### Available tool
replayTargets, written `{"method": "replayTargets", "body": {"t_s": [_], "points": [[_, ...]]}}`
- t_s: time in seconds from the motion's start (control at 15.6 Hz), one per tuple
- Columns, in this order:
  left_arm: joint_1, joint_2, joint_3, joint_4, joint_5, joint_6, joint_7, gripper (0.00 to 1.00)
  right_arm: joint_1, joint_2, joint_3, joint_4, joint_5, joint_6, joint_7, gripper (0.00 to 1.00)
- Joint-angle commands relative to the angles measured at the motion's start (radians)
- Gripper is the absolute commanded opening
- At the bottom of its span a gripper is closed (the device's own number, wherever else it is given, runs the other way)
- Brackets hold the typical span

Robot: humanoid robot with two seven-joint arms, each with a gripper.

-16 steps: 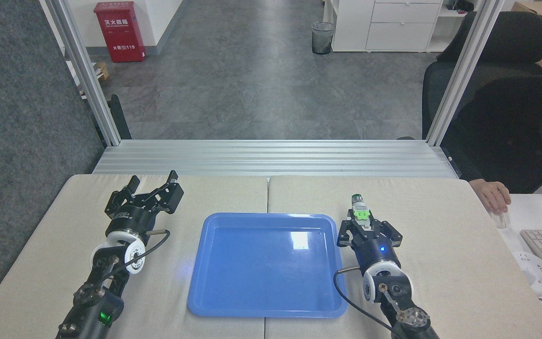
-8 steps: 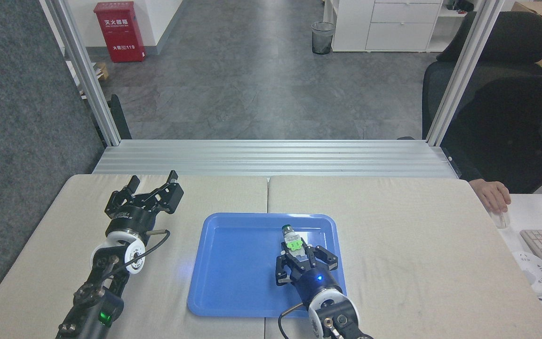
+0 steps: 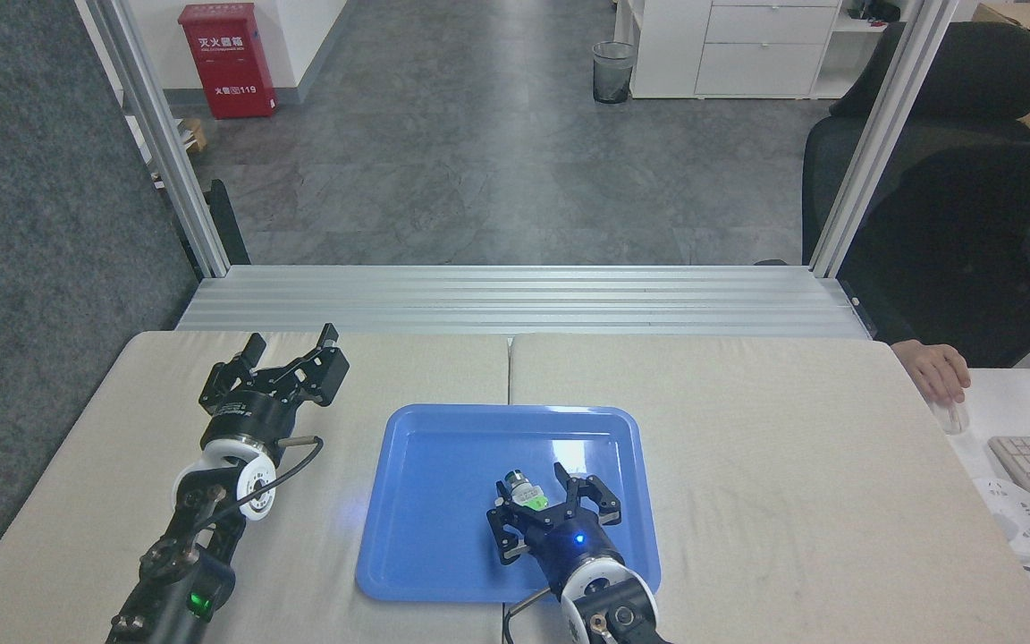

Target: Pick up switch part and place in tray

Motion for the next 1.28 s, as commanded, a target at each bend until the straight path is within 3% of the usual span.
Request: {"method": "replayTargets", "body": {"t_s": [0.0, 0.13, 0.38, 0.64, 0.77, 1.22], "points": [[0.0, 0.0, 0.0, 0.0, 0.0, 0.0, 0.001, 1.0, -0.106, 0.044, -0.168, 0.009, -0.07, -0.005, -0.131, 0.98], [0.0, 0.0, -0.001, 0.0, 0.0, 0.0, 0.001, 1.0, -0.164, 0.024, -0.208, 0.011, -0.103, -0.005, -0.176, 0.98], [0.0, 0.0, 0.0, 0.0, 0.0, 0.0, 0.001, 1.0, -0.155, -0.173, -0.28, 0.011, -0.108, -0.006, -0.357, 0.98], [0.0, 0.0, 0.0, 0.0, 0.0, 0.0, 0.001, 1.0, -0.127, -0.318, -0.418, 0.011, -0.227, -0.106, -0.37, 0.98], [0.0, 0.0, 0.0, 0.0, 0.0, 0.0, 0.001, 1.0, -0.097, -0.393, -0.426, 0.022, -0.235, -0.16, -0.366, 0.98], [0.0, 0.0, 0.0, 0.0, 0.0, 0.0, 0.001, 1.0, -0.095, -0.413, -0.428, 0.022, -0.232, -0.232, -0.284, 0.98]]}}
